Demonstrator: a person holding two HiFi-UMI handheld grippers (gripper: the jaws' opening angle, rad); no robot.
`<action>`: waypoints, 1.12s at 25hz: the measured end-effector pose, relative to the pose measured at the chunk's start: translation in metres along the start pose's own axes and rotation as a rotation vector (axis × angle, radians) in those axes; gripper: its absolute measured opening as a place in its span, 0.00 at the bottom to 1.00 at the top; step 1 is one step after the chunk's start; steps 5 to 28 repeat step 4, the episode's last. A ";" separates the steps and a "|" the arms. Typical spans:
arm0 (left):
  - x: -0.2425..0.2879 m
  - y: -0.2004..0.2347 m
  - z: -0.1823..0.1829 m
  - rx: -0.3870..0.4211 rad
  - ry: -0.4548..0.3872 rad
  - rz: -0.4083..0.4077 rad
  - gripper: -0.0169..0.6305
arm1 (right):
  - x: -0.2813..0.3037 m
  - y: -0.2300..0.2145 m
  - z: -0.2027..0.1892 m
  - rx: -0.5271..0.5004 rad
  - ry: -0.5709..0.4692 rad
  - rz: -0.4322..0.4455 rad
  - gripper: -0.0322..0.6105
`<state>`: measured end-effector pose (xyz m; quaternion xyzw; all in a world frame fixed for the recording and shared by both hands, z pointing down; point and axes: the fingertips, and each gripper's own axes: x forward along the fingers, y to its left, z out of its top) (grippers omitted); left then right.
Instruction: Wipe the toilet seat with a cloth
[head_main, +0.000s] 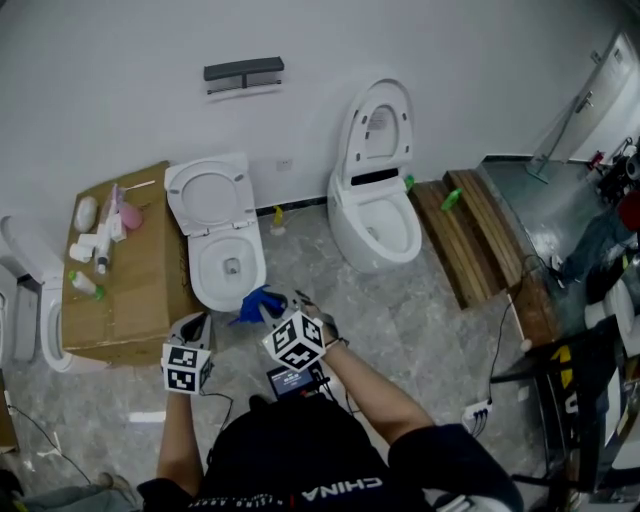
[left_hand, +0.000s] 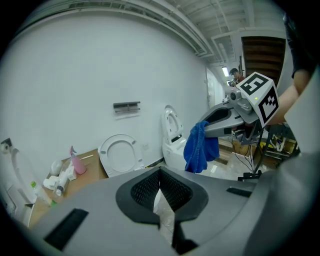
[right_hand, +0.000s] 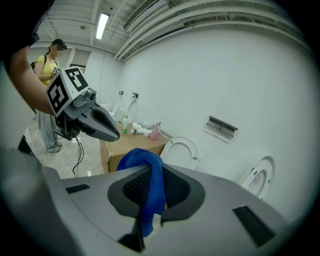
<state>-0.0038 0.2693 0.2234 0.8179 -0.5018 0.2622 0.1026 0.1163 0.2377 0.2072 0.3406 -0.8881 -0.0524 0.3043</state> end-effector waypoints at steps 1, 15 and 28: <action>0.001 -0.001 0.000 0.000 -0.001 0.000 0.05 | -0.001 -0.001 0.000 -0.001 -0.002 -0.001 0.12; 0.003 -0.005 0.000 0.001 0.000 0.002 0.05 | -0.003 -0.002 -0.001 -0.001 -0.008 -0.003 0.12; 0.003 -0.005 0.000 0.001 0.000 0.002 0.05 | -0.003 -0.002 -0.001 -0.001 -0.008 -0.003 0.12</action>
